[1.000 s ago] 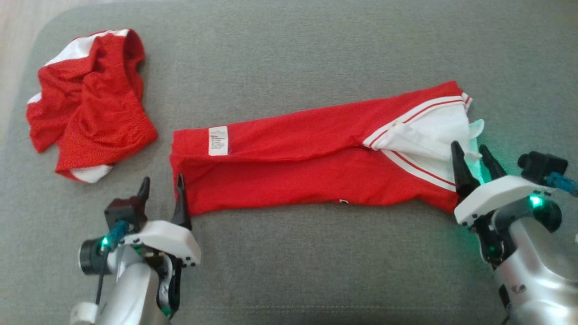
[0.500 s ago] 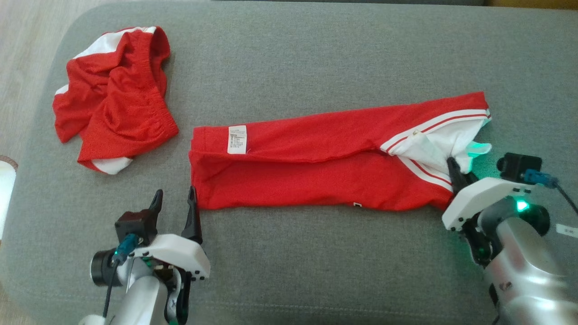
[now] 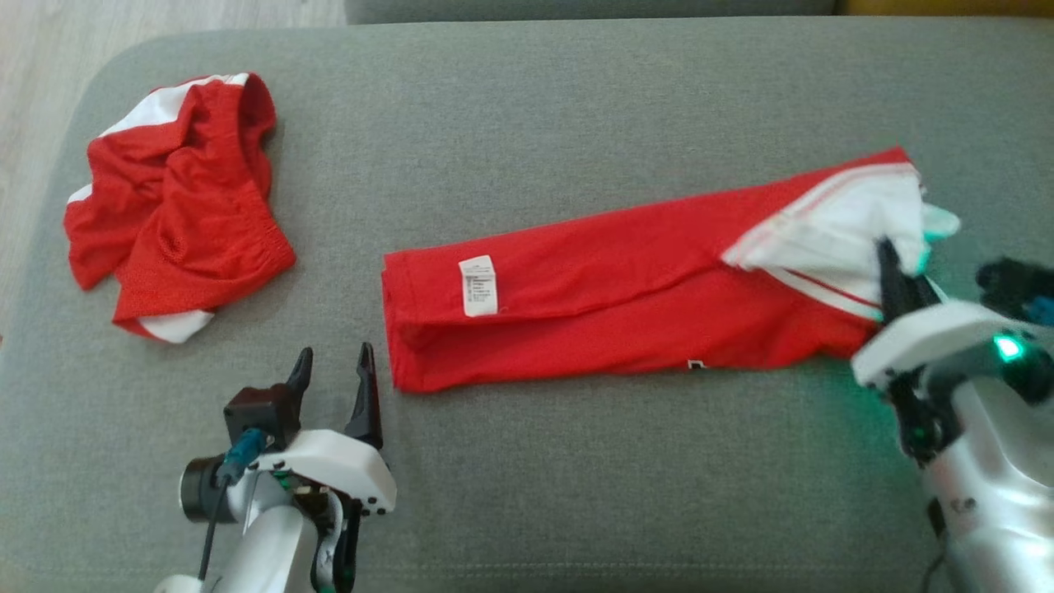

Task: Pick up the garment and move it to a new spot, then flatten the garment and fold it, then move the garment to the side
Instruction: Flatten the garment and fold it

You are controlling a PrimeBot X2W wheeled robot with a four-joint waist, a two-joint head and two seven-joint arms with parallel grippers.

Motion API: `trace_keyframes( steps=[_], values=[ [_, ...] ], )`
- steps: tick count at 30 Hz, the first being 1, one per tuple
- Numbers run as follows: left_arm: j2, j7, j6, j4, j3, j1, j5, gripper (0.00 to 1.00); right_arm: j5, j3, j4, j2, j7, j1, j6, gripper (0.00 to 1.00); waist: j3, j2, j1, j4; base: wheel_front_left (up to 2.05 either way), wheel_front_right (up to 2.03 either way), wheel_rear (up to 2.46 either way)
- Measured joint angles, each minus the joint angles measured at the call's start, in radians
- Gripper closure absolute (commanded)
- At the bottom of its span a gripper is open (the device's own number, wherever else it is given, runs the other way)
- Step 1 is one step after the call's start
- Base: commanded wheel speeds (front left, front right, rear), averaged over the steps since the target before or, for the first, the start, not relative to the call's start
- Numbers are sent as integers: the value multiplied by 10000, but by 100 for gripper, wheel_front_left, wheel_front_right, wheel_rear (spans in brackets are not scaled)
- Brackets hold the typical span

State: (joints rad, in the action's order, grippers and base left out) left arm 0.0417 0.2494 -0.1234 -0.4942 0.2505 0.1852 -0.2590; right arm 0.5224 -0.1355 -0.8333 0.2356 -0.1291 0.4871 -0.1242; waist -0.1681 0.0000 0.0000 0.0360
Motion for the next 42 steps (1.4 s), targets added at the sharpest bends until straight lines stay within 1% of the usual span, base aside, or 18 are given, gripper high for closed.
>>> trace_keyframes(
  steps=[2,5,6,9,11,14,15,18,24,25,26,27,30,32,35,39,42],
  values=[
    [2,0,0,-10,90,1,-59,0,259,-399,665,-65,63,1,0,100,28,0,0,-45,0,0,0],
    [0,0,0,-27,288,12,-82,0,779,-1275,1854,-332,380,-15,0,100,40,0,0,5,0,0,0],
    [4,2,2,-48,437,24,-96,0,1060,-1954,2669,-491,637,-80,0,100,44,0,0,113,0,0,0],
    [-2,2,-4,-67,686,24,-272,0,1406,-2869,3614,-658,1076,-245,0,100,44,0,0,374,0,0,0],
    [6,2,-19,-69,821,26,-345,0,1578,-3386,3990,-729,1335,-386,0,100,44,0,0,607,0,0,0],
    [-2,0,-79,-81,1030,29,-454,0,1705,-3958,4201,-869,1624,-473,0,100,41,0,0,1028,0,0,0],
    [-2,0,-79,-81,1030,29,-454,0,1705,-3958,4201,-869,1624,-473,0,100,41,0,0,1028,0,0,0],
    [8,2,-104,-79,1227,28,-550,0,1787,-4362,4176,-1051,1789,-455,0,100,35,0,0,1509,0,0,0],
    [8,0,-174,-82,1501,20,-769,0,1801,-5016,3365,-1407,1956,-231,0,100,34,0,0,2417,0,0,0],
    [6,0,-176,-81,1544,18,-786,0,1787,-5047,3206,-1442,1914,-157,0,97,37,0,0,2543,0,0,0],
    [6,0,-176,-81,1572,11,-786,0,1732,-5076,3058,-1463,1835,-70,0,60,38,0,0,2648,0,0,0],
    [6,0,-196,-79,1586,6,-786,0,1720,-5058,2926,-1480,1699,16,0,1,38,0,0,2734,0,0,0],
    [8,0,-278,-71,1580,-1,-800,0,1712,-5012,2679,-1565,1266,217,0,0,24,0,0,2783,0,0,0],
    [8,0,-353,-42,1561,2,-800,0,1664,-4970,2573,-1611,941,270,0,0,15,0,0,2676,0,0,0],
    [6,0,-351,46,1526,7,-800,0,1465,-4665,2435,-1595,314,275,0,0,11,0,0,2421,0,0,0],
    [6,0,-357,71,1379,11,-740,0,1060,-3881,2196,-1509,-575,275,0,0,33,0,0,1969,0,0,0],
    [6,0,-364,105,1218,22,-587,0,608,-3026,1904,-1383,-959,258,0,0,75,0,0,1572,0,0,0]
  ],
)
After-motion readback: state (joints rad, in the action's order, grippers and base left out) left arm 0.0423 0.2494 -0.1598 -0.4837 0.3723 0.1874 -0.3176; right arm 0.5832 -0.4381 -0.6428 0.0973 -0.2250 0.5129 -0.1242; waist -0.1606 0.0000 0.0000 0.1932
